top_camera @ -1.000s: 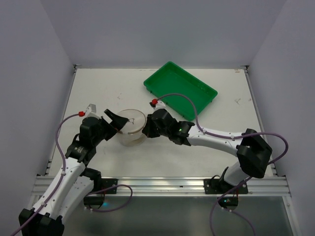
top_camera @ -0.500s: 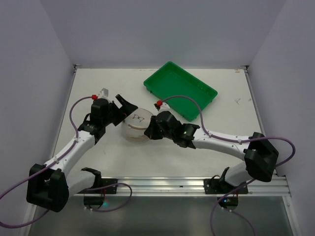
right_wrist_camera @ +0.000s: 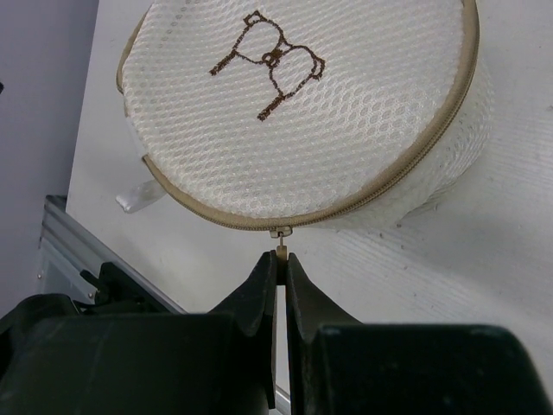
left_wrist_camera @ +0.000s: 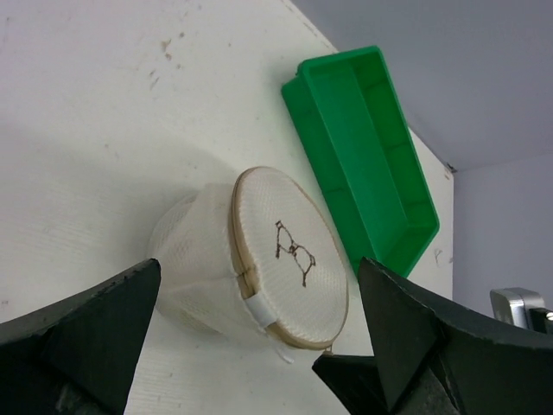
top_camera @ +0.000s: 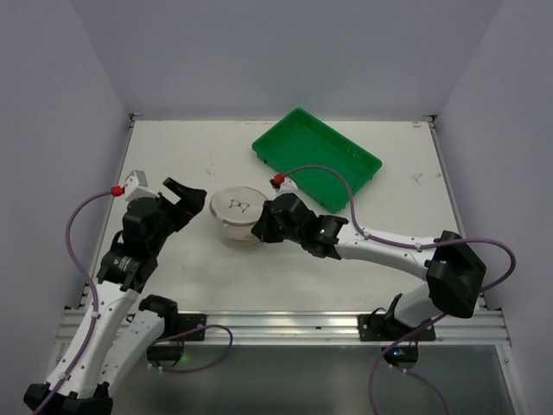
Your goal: Unzip the laundry bag and remove the bra
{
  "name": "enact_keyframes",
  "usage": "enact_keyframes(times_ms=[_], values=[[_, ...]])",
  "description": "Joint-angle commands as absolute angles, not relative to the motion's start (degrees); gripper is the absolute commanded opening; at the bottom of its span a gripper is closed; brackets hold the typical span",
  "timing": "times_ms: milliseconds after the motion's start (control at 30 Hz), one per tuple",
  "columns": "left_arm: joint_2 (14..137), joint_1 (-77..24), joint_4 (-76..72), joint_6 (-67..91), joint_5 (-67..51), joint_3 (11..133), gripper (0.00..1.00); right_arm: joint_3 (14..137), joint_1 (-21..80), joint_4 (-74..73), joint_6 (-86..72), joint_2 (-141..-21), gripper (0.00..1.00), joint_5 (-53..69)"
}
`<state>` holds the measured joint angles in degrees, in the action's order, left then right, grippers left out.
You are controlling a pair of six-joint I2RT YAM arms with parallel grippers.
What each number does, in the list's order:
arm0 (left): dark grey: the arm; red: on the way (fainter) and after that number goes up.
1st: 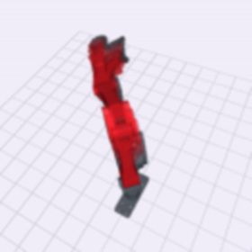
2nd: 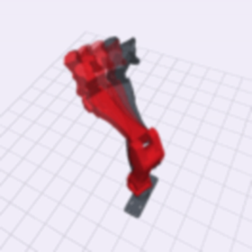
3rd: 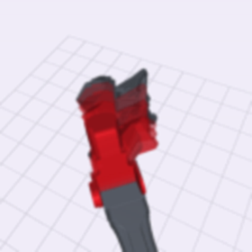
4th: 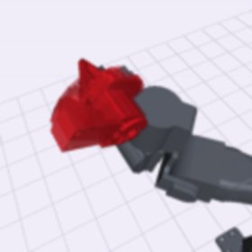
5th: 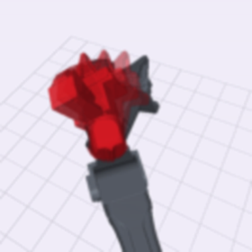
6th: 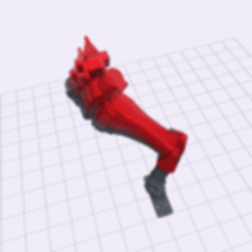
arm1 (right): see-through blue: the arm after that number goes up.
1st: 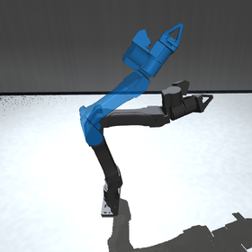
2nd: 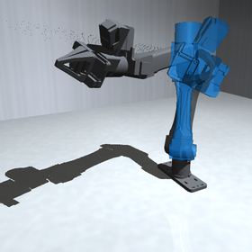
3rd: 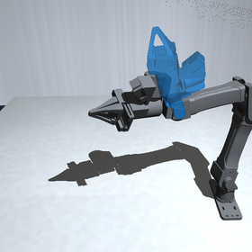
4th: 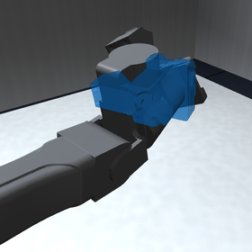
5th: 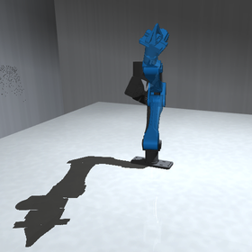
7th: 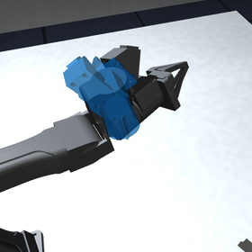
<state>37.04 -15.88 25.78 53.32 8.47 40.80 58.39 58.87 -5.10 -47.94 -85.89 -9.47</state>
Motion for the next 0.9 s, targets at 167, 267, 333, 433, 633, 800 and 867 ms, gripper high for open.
enact_keyframes(times_ms=[167, 267, 333, 433, 633, 800, 867], values=[[36.21, -16.78, 24.55, 60.9, -6.67, 33.59, 0.97, 61.44, 59.15, -3.52, -47.64, -87.71, 0.0, -10.55], [37.53, -18.01, 20.31, 63.45, -7.21, 32.7, 0.93, 61.26, 59.15, -3.34, -47.29, -87.54, 0.0, -10.55], [38.32, -18.98, 18.29, 65.64, -7.21, 32.61, 0.88, 61.35, 59.15, -3.43, -46.85, -87.63, 0.0, -10.37], [41.56, -22.06, 12.75, 67.85, -6.51, 32.26, 0.85, 61.52, 59.15, -3.51, -46.5, -87.8, 0.0, -10.46], [48.76, -29.88, 10.55, 68.73, -0.36, 33.05, 0.82, 61.35, 59.15, -3.69, -46.32, -87.8, 0.0, -10.2], [50.8, -31.11, 10.11, 67.24, 4.65, 31.55, 0.63, 61.17, 59.15, -4.66, -45.09, -87.19, 0.0, -10.11], [50.97, -31.11, 9.93, 66.8, 5.89, 31.99, 0.44, 60.04, 59.15, -4.92, -43.61, -85.97, 0.0, -9.76]])
